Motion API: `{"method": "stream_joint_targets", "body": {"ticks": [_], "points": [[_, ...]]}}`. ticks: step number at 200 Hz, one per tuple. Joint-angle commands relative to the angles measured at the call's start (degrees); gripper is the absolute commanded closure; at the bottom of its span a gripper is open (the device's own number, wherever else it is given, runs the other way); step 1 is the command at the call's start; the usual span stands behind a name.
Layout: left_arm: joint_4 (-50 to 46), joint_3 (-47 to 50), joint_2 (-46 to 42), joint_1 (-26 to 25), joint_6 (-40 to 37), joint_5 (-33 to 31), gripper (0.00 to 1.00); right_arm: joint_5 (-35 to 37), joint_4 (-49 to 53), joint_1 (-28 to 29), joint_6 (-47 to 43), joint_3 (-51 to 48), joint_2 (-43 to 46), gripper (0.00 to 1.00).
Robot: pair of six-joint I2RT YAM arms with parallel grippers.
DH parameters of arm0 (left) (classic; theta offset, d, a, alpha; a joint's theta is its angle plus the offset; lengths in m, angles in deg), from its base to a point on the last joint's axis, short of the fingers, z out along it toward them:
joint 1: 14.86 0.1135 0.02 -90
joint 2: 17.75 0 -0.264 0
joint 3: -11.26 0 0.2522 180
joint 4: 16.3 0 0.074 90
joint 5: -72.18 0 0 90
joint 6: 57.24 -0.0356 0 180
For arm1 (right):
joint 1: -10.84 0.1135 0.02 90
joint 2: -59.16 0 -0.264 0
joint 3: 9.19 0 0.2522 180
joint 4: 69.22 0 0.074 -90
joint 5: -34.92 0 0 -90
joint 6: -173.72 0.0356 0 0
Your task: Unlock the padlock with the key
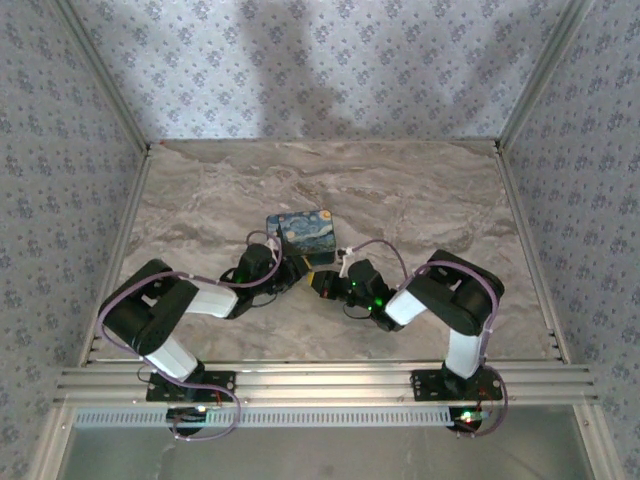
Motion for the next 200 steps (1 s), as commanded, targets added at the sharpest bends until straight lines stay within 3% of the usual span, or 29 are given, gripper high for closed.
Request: {"method": "stream_joint_targets", "body": {"ticks": [1,41,73,97,139,200], "points": [[-0.47,-0.71,0.61,-0.64,1.29,-0.09,0.79,3.19,-3.38,0.49,-0.13,-1.33,3.45,0.84],[-2.76,-1.37,0.08,-0.89,2.64,-0.26,0.91,6.85,2.21,0.48,-4.32,-3.99,8.15,0.67],[-4.42,-1.68,-0.78,-0.88,4.06,-0.31,0.94,10.44,7.36,0.13,-10.66,-6.5,13.91,0.58],[-5.53,-1.9,-1.87,-0.98,5.44,-0.08,0.96,13.04,15.83,0.04,-20.21,-6.01,21.81,0.52],[-8.83,-2.51,-4.46,-1.1,7.14,-0.27,0.99,17.12,32.58,-0.16,-45.65,-2.4,36.91,0.37],[-14.35,-3.1,-8.47,-1.57,10.79,-1.69,1.0,17.52,36.61,-2.63,-73.28,-2.08,45.78,0.11]]}}
